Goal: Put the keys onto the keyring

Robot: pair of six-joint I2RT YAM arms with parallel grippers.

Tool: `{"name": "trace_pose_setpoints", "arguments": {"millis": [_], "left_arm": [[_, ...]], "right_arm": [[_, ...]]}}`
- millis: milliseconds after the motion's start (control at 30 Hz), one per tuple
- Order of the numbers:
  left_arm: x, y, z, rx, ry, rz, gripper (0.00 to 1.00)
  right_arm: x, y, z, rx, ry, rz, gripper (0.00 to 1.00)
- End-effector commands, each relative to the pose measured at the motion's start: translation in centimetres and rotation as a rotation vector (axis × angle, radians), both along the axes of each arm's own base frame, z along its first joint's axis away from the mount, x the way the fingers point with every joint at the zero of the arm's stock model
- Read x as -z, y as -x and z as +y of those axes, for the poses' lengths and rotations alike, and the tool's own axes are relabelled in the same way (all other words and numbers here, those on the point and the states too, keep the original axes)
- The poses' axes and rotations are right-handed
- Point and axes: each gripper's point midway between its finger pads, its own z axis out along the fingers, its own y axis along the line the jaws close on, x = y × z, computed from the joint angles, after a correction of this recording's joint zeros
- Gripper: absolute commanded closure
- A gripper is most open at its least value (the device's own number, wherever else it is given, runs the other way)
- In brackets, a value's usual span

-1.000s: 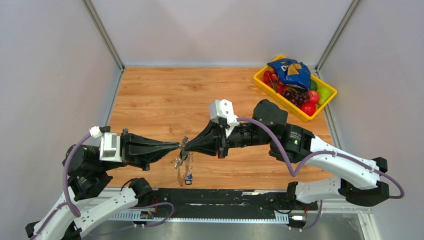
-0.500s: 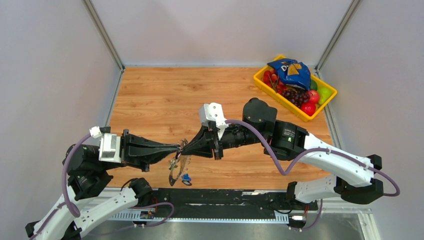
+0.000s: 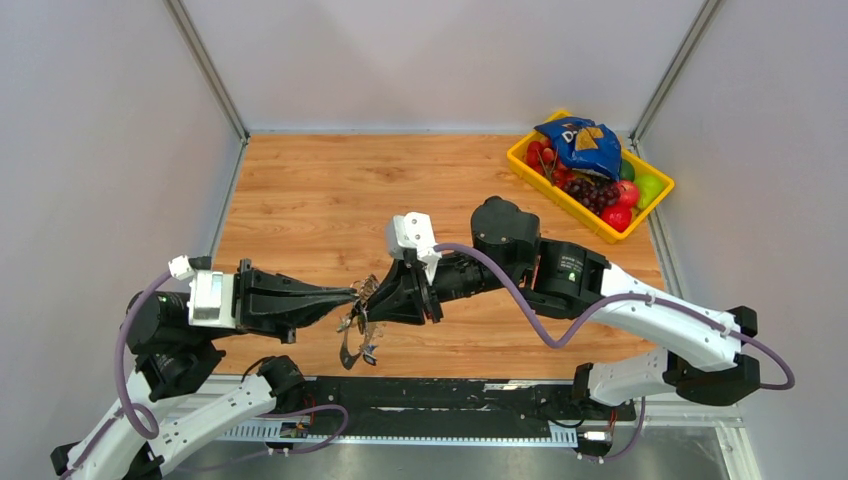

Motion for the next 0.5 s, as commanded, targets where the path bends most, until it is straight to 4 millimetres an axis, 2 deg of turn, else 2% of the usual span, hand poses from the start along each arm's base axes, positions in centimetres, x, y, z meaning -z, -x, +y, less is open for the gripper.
{"name": "trace_pose_setpoints", "arguments": {"millis": [0, 333, 467], "left_arm": [[-2.3, 0.6, 0.8, -0.001, 0.082, -0.048, 1.0], [-2.8, 0.6, 1.7, -0.019, 0.156, -0.039, 1.0], [-2.8, 0.6, 1.9, -0.019, 0.203, -0.041, 1.0]], "right_arm": [[-2.4, -0.2, -1.2, 0.037, -0.06, -0.042, 0.76], [-5.8, -0.8, -3.6, 0.115, -0.183, -0.128, 0.74], [-7.0, -0.5, -3.7, 0.105, -0.247, -0.156, 0.74]]}}
